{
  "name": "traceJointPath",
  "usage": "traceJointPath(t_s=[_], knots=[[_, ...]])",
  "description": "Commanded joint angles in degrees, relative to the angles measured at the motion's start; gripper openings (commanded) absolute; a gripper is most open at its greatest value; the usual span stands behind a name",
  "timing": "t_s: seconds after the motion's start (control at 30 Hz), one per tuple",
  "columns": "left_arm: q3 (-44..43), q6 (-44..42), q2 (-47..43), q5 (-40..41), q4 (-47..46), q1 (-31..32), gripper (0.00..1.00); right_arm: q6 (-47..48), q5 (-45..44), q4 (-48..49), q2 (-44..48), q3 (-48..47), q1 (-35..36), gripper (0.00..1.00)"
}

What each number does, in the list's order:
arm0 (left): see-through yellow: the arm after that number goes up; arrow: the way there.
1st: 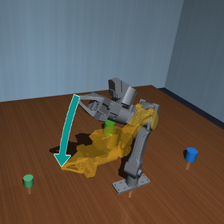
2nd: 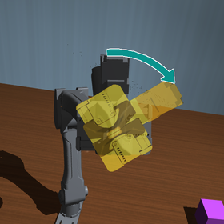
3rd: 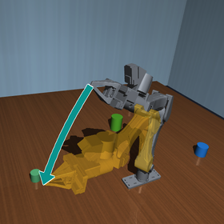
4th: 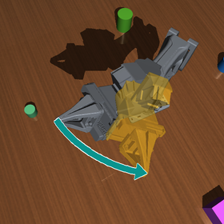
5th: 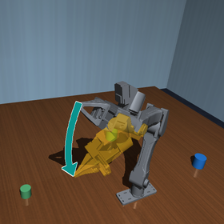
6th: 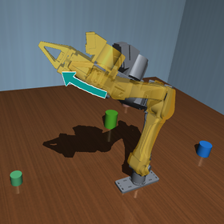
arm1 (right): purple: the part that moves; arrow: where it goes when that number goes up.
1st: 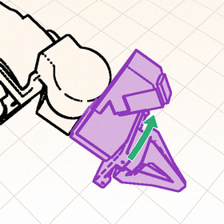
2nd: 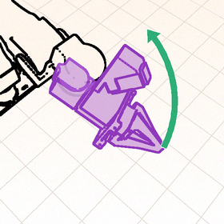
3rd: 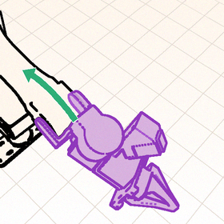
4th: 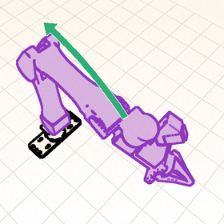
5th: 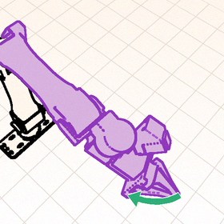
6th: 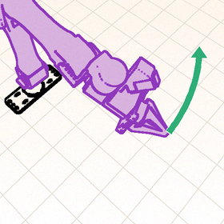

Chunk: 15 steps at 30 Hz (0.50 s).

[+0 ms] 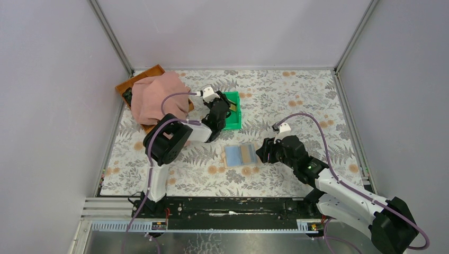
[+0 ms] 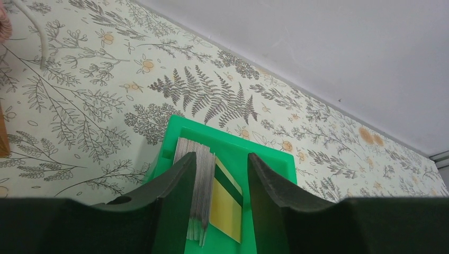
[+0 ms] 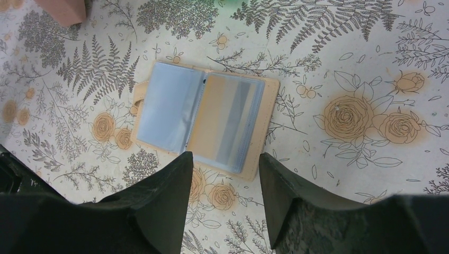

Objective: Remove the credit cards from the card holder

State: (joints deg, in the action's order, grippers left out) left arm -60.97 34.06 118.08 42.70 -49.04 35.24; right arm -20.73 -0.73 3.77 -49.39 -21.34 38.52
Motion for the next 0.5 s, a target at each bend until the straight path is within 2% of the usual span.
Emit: traceJointPath(t_s=[0.0,0.1,0.17,0.2,0.27,0.3,0.37,0.4,0.47], knots=[[2.2,-2.5,-3.3,4.3,-3.5,-0.3,0.49,0.8,0.6,2.9,0.7,-0.5,0.1,0.57],[6.2,-4.2,-8.5,5.5,-5.6,0.1,0.50,0.6,0.6,2.9,0.7,-0.5,0.1,0.57],[7.8,-6.8,-12.3,7.1,-3.4,1.4,0.51,0.5,0.7,2.9,-0.4,-0.8,0.1,0.57],[7.6,-7.6,-14.2,9.3,1.1,2.5,0.52,0.5,0.7,2.9,-1.5,-1.2,0.1,0.52],[6.6,-4.9,-18.2,12.8,13.1,4.8,0.50,1.1,0.9,1.6,-5.0,-2.8,0.1,0.33],[7.0,-2.8,-20.2,12.4,17.6,6.2,0.45,1.5,1.0,0.4,-7.0,-3.9,0.1,0.23],[10.4,0.0,-24.7,10.3,20.6,10.2,0.14,1.7,1.0,-0.6,-10.1,-5.4,0.1,0.02],[13.0,-0.5,-27.2,8.0,18.7,11.9,0.01,1.7,1.1,0.0,-11.0,-5.6,0.1,0.00],[20.2,-0.7,-31.1,2.9,14.4,15.4,0.00,1.7,1.8,1.9,-11.8,-5.6,0.1,0.00]])
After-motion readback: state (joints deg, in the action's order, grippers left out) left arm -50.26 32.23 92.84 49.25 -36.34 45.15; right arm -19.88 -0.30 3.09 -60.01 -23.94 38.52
